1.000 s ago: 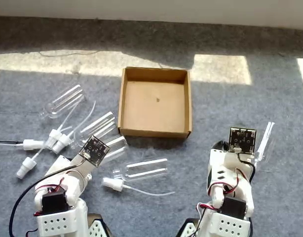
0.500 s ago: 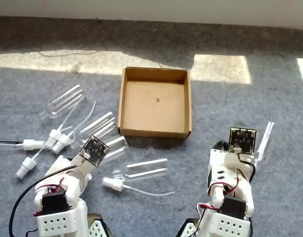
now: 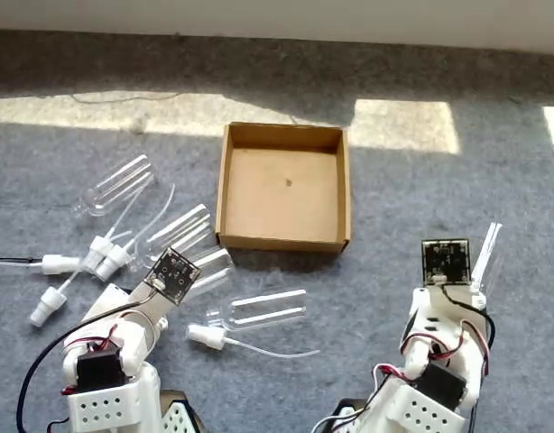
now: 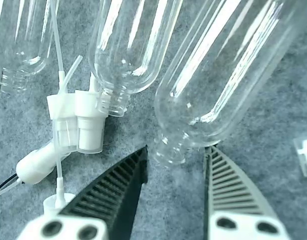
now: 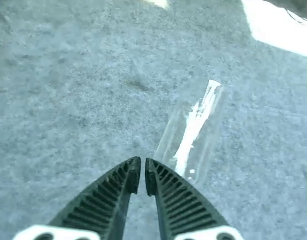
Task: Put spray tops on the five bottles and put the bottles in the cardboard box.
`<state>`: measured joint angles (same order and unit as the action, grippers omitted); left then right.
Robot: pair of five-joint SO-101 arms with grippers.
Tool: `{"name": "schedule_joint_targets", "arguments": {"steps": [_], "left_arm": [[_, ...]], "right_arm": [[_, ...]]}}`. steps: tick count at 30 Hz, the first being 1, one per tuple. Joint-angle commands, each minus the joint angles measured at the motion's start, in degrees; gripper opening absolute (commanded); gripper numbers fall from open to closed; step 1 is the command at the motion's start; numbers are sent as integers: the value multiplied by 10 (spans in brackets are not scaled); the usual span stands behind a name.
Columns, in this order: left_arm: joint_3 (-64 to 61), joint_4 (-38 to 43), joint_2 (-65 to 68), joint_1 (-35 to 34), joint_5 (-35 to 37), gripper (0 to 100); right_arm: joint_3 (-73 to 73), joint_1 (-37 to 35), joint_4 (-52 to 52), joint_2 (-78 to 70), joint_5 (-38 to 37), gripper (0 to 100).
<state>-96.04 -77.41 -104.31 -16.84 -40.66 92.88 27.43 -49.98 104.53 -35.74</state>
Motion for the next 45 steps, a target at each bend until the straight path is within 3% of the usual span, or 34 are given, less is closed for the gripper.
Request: {"name": "schedule_joint_targets", "arguments": {"steps": [1, 5, 9, 16, 27, 41, 45], "left_arm": [[-11, -32, -2, 1, -7, 179], [-11, -32, -2, 1, -7, 179], [-11, -32, -2, 1, -7, 179], [-11, -32, -2, 1, -7, 179], [-11, -32, -2, 1, -7, 179], [-11, -32, -2, 1, -7, 179], [-11, -32, -2, 1, -7, 179]], "right_arm": [[-80, 42, 2, -7, -28, 7], [-138, 64, 3, -102, -28, 7], [-236, 68, 3, -291, -33, 7], [-480, 79, -4, -628, -125, 8], [-725, 73, -162, -853, -253, 47], [-813, 76, -267, -931, -629, 60], [-810, 77, -268, -933, -710, 122]]}}
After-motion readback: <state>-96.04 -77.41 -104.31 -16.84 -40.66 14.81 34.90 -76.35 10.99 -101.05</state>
